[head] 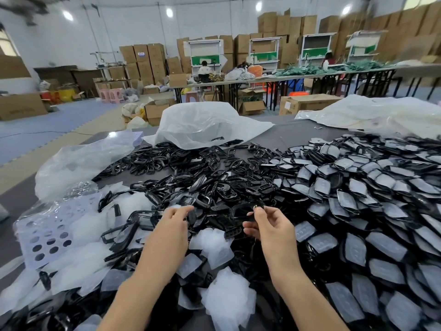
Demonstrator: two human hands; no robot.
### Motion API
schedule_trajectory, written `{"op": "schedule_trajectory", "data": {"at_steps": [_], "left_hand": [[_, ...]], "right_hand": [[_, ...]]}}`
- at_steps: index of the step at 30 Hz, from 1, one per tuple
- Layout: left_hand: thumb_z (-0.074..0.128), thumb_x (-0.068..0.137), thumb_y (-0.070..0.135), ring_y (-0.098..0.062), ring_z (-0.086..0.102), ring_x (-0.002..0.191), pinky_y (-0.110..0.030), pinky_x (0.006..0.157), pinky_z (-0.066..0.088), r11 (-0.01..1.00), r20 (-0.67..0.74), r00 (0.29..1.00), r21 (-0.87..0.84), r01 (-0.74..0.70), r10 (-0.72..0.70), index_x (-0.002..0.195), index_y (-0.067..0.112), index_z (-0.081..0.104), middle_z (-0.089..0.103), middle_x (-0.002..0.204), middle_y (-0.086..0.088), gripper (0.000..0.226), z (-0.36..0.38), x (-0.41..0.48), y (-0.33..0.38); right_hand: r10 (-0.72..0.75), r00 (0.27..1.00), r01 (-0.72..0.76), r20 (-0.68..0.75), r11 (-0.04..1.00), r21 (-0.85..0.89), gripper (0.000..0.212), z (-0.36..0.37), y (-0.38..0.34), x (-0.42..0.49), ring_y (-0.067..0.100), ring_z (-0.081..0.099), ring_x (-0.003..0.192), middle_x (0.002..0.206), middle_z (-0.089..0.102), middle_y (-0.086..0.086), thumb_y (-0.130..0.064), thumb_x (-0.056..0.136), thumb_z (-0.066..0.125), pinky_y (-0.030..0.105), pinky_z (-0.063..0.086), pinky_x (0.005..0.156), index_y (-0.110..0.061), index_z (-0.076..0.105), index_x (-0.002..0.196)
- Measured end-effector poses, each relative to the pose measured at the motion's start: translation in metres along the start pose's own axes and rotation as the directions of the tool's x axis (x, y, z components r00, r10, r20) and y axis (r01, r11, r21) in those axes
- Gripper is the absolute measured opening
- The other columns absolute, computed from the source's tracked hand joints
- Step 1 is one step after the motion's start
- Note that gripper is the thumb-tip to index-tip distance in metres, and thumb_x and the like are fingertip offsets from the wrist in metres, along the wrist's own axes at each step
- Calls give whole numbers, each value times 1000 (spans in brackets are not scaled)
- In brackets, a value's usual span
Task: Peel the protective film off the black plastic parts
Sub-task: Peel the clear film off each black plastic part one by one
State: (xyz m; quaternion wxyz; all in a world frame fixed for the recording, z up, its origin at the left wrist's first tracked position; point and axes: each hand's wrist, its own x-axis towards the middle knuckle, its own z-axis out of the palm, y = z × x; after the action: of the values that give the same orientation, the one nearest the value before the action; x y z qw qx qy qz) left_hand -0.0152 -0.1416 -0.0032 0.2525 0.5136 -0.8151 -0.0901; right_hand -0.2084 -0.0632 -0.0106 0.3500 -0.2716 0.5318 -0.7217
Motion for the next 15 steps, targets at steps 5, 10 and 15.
{"op": "schedule_trajectory", "data": {"at_steps": [5,10,15], "left_hand": [[41,104,24,-18,45,129,-37,90,52,919,299,953,361,-158,46,145,30,39,39,142,5,42,0,38,8],[45,102,10,-26,45,120,-35,97,49,857,335,937,448,-253,101,131,8,53,43,134,-7,30,-6,35,6],[46,101,13,-5,59,82,-17,69,46,995,-99,995,-97,14,-23,112,20,64,65,98,8,22,-16,19,10]], "right_hand": [[-9,1000,9,12,999,-33,13,0,3,0,15,73,69,83,74,-5,-22,99,60,23,57,64,-10,65,98],[-7,1000,7,2,1000,-13,11,0,3,1,16,73,69,84,74,-4,-22,99,60,23,56,64,-12,65,97],[-2,1000,2,8,1000,-15,10,0,3,0,17,74,71,83,75,-5,-24,99,60,35,60,75,-15,65,97]]}}
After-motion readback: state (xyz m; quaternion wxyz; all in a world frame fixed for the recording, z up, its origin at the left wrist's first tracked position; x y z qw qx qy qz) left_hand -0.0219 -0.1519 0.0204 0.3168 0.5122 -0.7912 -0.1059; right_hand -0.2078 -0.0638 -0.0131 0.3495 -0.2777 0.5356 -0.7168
